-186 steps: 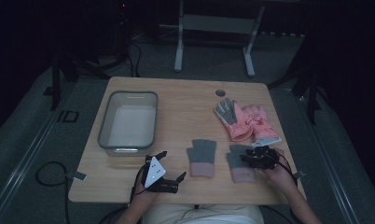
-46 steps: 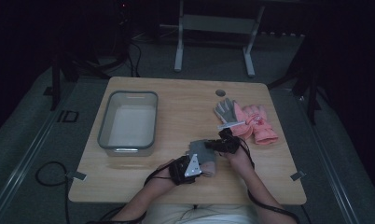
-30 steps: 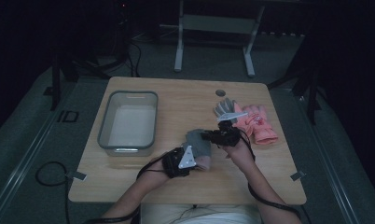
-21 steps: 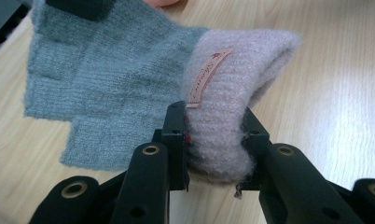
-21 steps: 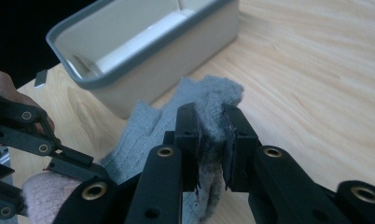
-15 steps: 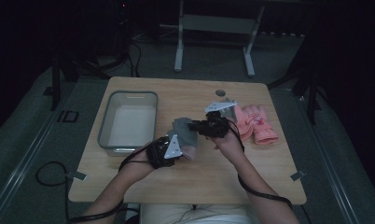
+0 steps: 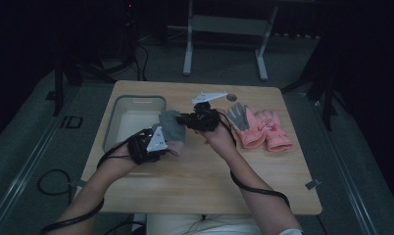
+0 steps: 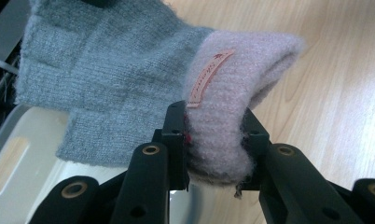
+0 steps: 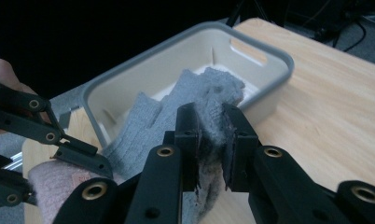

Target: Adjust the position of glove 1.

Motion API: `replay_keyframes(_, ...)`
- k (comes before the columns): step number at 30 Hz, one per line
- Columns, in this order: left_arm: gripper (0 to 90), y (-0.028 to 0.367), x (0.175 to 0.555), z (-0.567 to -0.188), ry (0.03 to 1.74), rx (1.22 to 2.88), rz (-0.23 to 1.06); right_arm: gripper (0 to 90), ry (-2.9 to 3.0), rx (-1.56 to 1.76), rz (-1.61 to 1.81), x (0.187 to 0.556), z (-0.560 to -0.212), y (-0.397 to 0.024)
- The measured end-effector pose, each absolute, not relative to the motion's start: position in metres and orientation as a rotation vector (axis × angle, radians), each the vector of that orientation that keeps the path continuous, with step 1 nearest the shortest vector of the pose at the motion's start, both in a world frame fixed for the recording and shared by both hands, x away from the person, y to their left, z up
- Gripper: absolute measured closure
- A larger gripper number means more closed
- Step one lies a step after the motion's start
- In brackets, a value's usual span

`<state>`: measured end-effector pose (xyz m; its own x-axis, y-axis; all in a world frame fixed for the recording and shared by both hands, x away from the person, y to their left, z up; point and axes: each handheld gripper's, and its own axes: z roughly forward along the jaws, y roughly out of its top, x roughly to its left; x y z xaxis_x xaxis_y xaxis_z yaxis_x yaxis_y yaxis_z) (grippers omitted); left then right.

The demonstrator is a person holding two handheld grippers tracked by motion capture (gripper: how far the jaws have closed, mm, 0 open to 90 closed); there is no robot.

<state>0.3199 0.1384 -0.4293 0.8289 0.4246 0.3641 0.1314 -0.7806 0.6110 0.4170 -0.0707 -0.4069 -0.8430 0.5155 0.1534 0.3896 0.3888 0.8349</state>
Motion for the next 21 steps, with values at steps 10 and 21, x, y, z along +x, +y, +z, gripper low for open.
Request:
replay_keyframes(10, 70.3, 0.195, 0.329, -0.421, 0.49, 2.432, 0.693, 78.6, 2.521, 0.769, 1.479, 0.434, -0.397, -0.011)
replay_keyframes(21, 70.2, 0.229, 0.353, -0.446, 0.57, 2.51, 0.626, 78.6, 2.579, 0.793, 1.411, 0.453, -0.427, 0.038)
